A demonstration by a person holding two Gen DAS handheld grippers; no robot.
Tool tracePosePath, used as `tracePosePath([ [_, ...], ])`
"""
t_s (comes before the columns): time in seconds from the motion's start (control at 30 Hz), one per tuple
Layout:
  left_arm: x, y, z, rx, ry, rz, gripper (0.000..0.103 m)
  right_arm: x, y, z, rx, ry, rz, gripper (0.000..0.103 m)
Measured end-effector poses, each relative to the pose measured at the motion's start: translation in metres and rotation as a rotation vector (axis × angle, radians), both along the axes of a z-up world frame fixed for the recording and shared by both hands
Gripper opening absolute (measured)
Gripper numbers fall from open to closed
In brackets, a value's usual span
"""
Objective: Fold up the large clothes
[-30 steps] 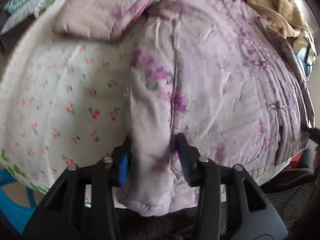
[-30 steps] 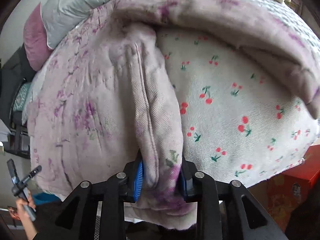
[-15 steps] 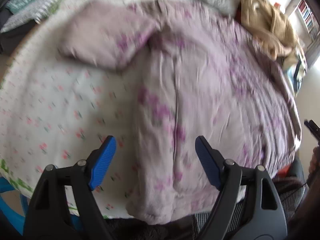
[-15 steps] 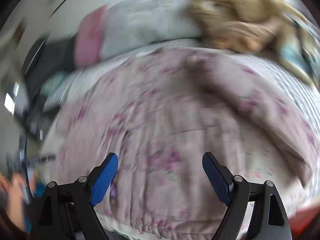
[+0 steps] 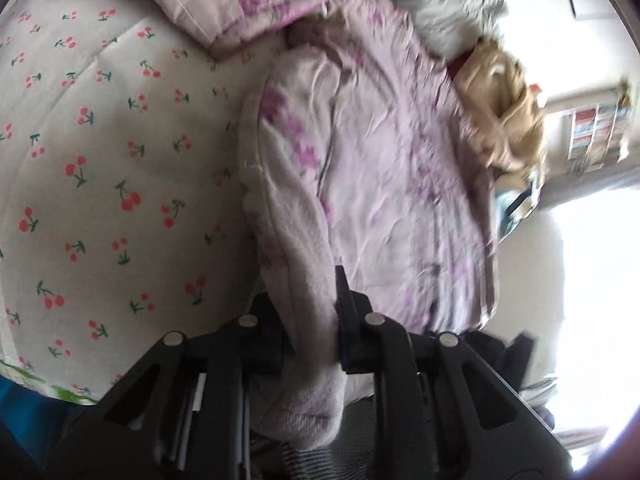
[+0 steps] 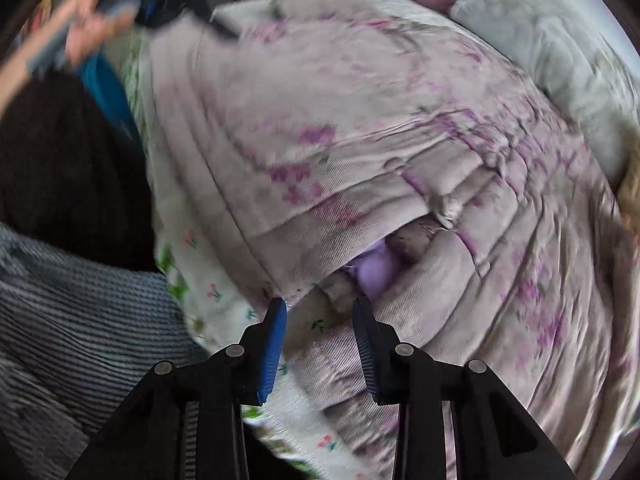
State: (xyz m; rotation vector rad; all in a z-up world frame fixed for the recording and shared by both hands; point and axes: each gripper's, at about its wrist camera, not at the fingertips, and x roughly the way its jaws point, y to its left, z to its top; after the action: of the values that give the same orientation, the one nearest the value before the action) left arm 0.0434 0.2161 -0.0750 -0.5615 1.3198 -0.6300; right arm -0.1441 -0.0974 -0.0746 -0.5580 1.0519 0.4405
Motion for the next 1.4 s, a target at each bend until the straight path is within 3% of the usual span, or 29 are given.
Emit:
tracePosePath([
  [0.1,0.001,-0.002,0.008,-0.008,-0.028,0.01,0.02,0.007,0.011,-0.018,-0.141,-0.034,0.049,0.033],
  [0.3,0.002,-0.003,0.021,0.011,-0.082,0.005,0.02,0.03,0.035,-0.033,-0.249,-0.168,0.055,0.033],
  [0.37,0.002,-0.006,0.025,0.026,-0.106,0.003,0.02,0.036,0.037,-0.035,-0.273,-0.209,0.04,0.017],
  [0.47,0.0,-0.007,0.036,0.013,-0.157,-0.005,0.02,0.042,0.033,-0.02,-0.195,-0.198,0.016,0.008],
  [0.6,-0.006,0.006,0.046,-0.125,-0.196,-0.044,0.02,0.012,0.004,0.045,-0.014,-0.186,-0.008,0.004],
  [0.63,-0.007,0.008,0.046,-0.113,-0.203,-0.055,0.02,0.008,-0.002,0.055,0.014,-0.171,-0.012,0.003],
  [0.7,-0.008,0.005,0.033,0.012,-0.166,-0.076,0.02,0.001,-0.014,0.066,0.078,-0.111,-0.02,0.001],
  [0.8,-0.011,-0.016,-0.009,0.327,-0.023,-0.162,0.021,0.003,-0.015,0.049,0.092,0.034,-0.02,0.001],
  [0.83,-0.011,-0.019,-0.012,0.352,-0.015,-0.174,0.022,0.005,-0.014,0.043,0.09,0.065,-0.026,0.001],
  [0.9,-0.014,-0.022,0.002,0.353,-0.083,-0.175,0.024,0.011,-0.015,0.041,0.138,0.096,-0.061,0.002],
  [0.93,-0.015,-0.02,0.011,0.344,-0.125,-0.16,0.033,0.016,-0.02,0.047,0.195,0.084,-0.089,0.003],
  [0.97,-0.017,-0.018,0.02,0.337,-0.165,-0.138,0.04,0.02,-0.024,0.054,0.249,0.073,-0.111,0.005],
  [1.03,-0.017,-0.014,0.033,0.337,-0.241,-0.094,0.075,0.03,-0.032,0.072,0.336,0.032,-0.159,0.028],
  [1.07,-0.015,-0.014,0.042,0.345,-0.295,-0.07,0.078,0.036,-0.034,0.081,0.348,-0.005,-0.184,0.039],
  [1.1,-0.01,-0.015,0.049,0.37,-0.338,-0.051,0.079,0.042,-0.033,0.088,0.342,-0.047,-0.205,0.07],
  [1.13,-0.002,-0.016,0.051,0.394,-0.352,-0.041,0.079,0.046,-0.031,0.093,0.339,-0.081,-0.218,0.086],
  [1.17,0.006,-0.017,0.057,0.424,-0.366,-0.029,0.08,0.053,-0.028,0.099,0.345,-0.139,-0.228,0.086],
  [1.27,0.03,-0.017,0.063,0.486,-0.404,-0.008,0.086,0.074,-0.025,0.104,0.386,-0.196,-0.252,0.086],
  [1.4,0.067,-0.024,0.049,0.687,-0.477,0.022,0.086,0.102,-0.025,0.094,0.409,-0.236,-0.323,0.086],
])
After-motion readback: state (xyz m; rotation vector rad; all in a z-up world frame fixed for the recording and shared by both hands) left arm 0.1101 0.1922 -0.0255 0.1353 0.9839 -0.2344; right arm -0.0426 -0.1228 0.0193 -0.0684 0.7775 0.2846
